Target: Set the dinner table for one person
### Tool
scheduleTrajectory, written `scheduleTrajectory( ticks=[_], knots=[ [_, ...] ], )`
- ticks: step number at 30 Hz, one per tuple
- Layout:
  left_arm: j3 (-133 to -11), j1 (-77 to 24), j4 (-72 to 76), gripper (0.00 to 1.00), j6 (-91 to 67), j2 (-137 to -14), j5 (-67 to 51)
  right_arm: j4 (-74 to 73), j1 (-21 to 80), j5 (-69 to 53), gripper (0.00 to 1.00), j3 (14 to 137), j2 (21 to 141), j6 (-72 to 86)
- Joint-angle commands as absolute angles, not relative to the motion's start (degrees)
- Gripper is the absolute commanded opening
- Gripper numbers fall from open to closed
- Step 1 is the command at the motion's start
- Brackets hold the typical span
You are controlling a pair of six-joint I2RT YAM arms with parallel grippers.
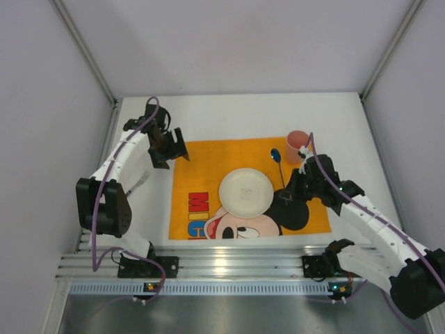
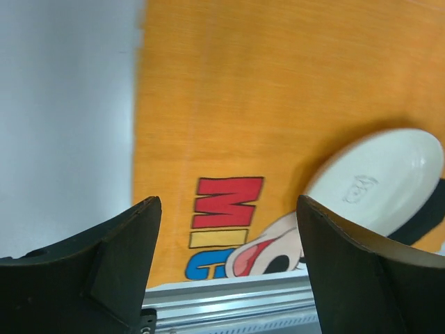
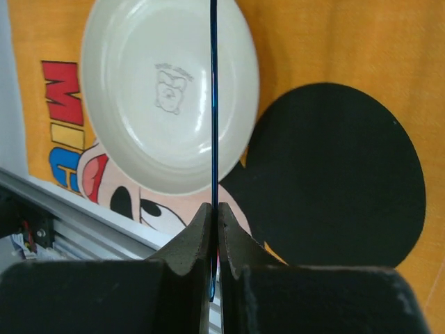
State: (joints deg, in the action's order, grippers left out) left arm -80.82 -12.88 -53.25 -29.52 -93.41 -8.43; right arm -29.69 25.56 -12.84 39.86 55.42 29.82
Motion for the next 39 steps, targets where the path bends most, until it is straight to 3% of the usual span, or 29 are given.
scheduleTrajectory(
  ticks=[1, 18, 22, 25, 30, 39],
  knots=[
    [-79.0, -8.4, -53.6, 0.83, -24.6, -89.5, -7.5, -29.5, 22.8, -12.0, 0.00, 37.2, 54.5, 30.8],
    [-73.7, -0.4, -52.2, 0.83, -18.5, -90.0, 2.5, -23.7, 19.6, -11.4, 0.00, 26.5, 57.7, 35.8],
    [-73.1, -0.4, -51.8, 0.83, -17.8, -90.9, 3.2, -25.2, 19.6, -9.3, 0.06, 26.5, 57.8, 35.9],
    [-72.8, 1.1, -51.3, 0.83, -17.8, -91.5, 4.9, -27.8, 19.5, -7.0, 0.16, 27.7, 57.4, 35.5],
    [-71.7, 1.3, -50.3, 0.84, -17.1, -92.4, 11.8, -31.9, 19.6, -5.2, 0.54, 29.4, 55.5, 34.6],
    [-65.5, 1.6, -43.3, 0.84, -10.3, -91.0, 27.9, -41.6, 19.5, -4.7, 0.59, 39.7, 51.8, 33.8]
  ],
)
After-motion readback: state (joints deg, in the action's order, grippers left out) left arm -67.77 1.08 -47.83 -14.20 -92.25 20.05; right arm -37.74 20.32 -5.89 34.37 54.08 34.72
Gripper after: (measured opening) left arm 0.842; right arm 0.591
